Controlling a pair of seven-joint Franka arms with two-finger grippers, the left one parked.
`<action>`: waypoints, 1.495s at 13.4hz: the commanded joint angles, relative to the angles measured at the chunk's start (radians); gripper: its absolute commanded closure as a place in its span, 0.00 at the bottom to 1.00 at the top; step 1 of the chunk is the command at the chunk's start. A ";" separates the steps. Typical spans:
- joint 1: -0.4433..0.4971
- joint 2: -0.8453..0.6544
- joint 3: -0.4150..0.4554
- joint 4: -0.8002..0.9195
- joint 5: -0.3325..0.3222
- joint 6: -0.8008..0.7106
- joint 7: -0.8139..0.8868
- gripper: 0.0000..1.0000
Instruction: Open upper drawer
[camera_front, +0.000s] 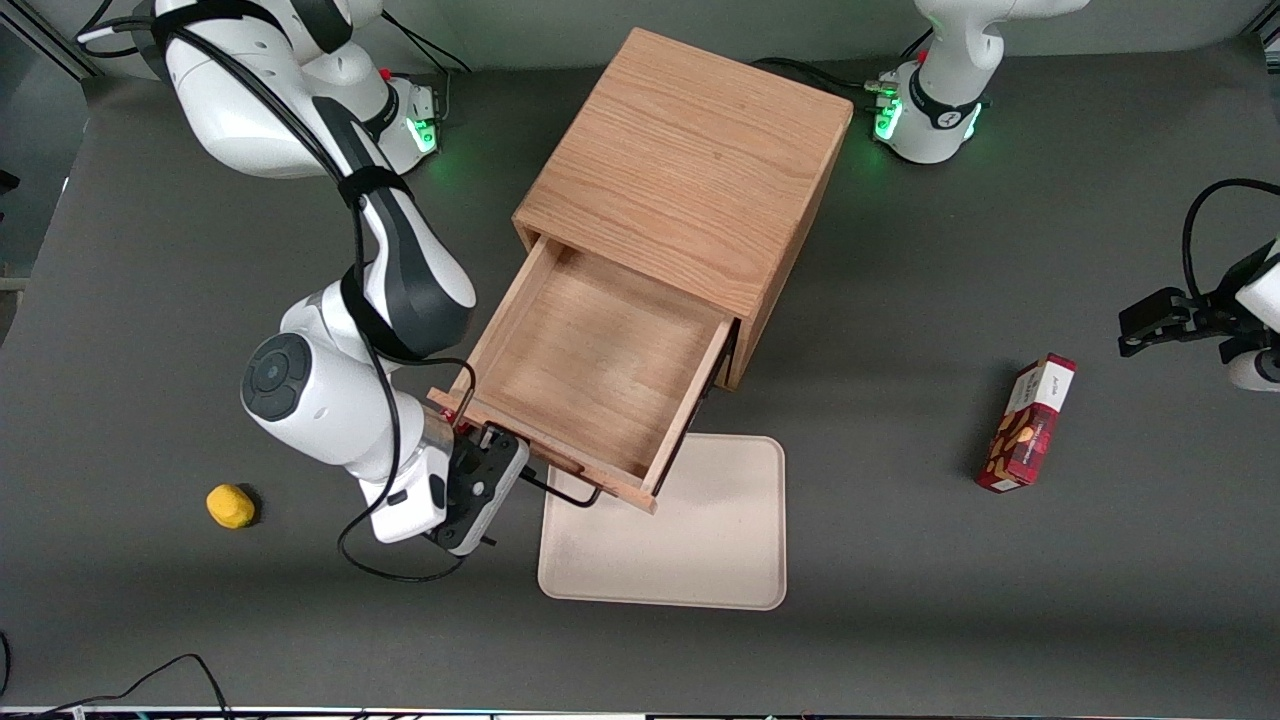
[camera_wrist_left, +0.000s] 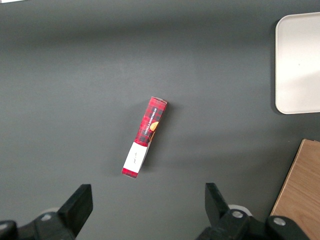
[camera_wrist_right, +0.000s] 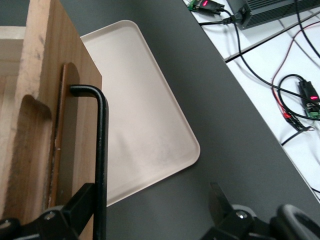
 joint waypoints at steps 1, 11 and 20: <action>0.002 0.028 -0.011 0.040 0.002 0.023 -0.005 0.00; -0.018 -0.226 -0.016 0.008 0.131 -0.265 0.432 0.00; -0.150 -0.619 -0.071 -0.294 -0.346 -0.491 0.777 0.00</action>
